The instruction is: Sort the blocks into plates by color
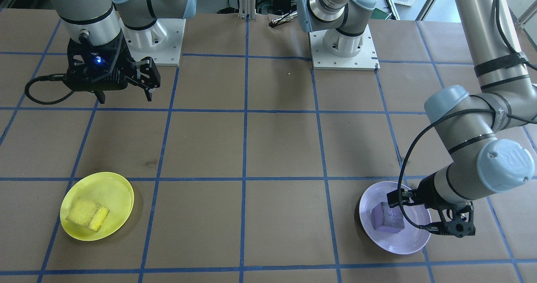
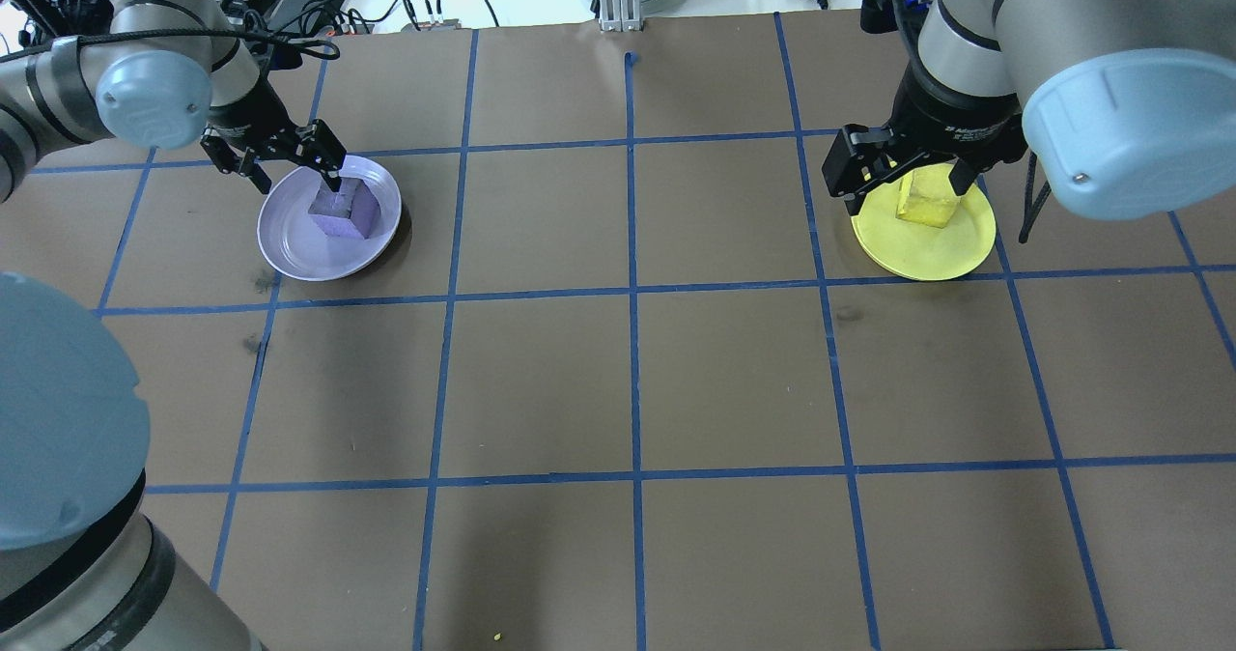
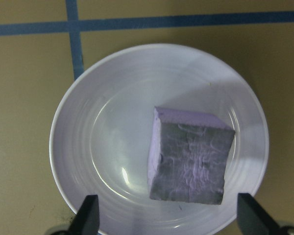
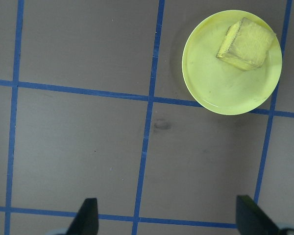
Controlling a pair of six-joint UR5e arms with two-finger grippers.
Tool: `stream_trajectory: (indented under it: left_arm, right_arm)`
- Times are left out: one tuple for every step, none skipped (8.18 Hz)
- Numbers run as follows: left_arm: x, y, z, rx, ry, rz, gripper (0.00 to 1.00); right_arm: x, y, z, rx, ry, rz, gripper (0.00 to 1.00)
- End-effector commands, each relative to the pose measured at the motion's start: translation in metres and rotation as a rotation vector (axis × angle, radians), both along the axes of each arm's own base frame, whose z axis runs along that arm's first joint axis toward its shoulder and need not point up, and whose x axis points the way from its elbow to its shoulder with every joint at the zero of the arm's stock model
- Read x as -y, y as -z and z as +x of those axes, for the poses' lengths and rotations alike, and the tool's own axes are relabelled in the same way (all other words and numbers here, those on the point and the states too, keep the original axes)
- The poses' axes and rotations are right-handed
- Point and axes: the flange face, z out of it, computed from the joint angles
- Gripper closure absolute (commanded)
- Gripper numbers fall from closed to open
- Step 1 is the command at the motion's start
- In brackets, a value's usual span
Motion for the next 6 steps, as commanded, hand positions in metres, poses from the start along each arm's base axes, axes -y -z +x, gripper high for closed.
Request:
stream_trajectory:
  left_arm:
    - [-0.015, -0.072, -0.024, -0.006, 0.013, 0.006, 0.00]
    - [-0.026, -0.098, -0.050, -0.004, 0.035, -0.005, 0.00]
    - [-0.045, -0.130, -0.079, 0.003, -0.007, -0.016, 0.00]
    - [-0.069, -0.166, -0.106, 0.008, -0.013, -0.042, 0.00]
    - [-0.098, -0.200, -0.126, 0.013, -0.013, -0.065, 0.00]
    - [-0.123, -0.231, -0.134, 0.019, -0.025, -0.104, 0.00]
  right_arm:
    - [0.000, -0.010, -0.002, -0.009, -0.006, -0.019, 0.00]
    - [0.000, -0.010, -0.001, -0.003, -0.005, -0.018, 0.00]
    - [-0.003, -0.015, 0.002, 0.010, 0.004, -0.029, 0.00]
    - [-0.003, -0.015, 0.002, 0.009, 0.002, -0.031, 0.00]
    - [-0.004, -0.015, 0.002, 0.012, -0.001, -0.030, 0.00]
    - [-0.001, -0.016, 0.005, 0.035, -0.004, -0.056, 0.00]
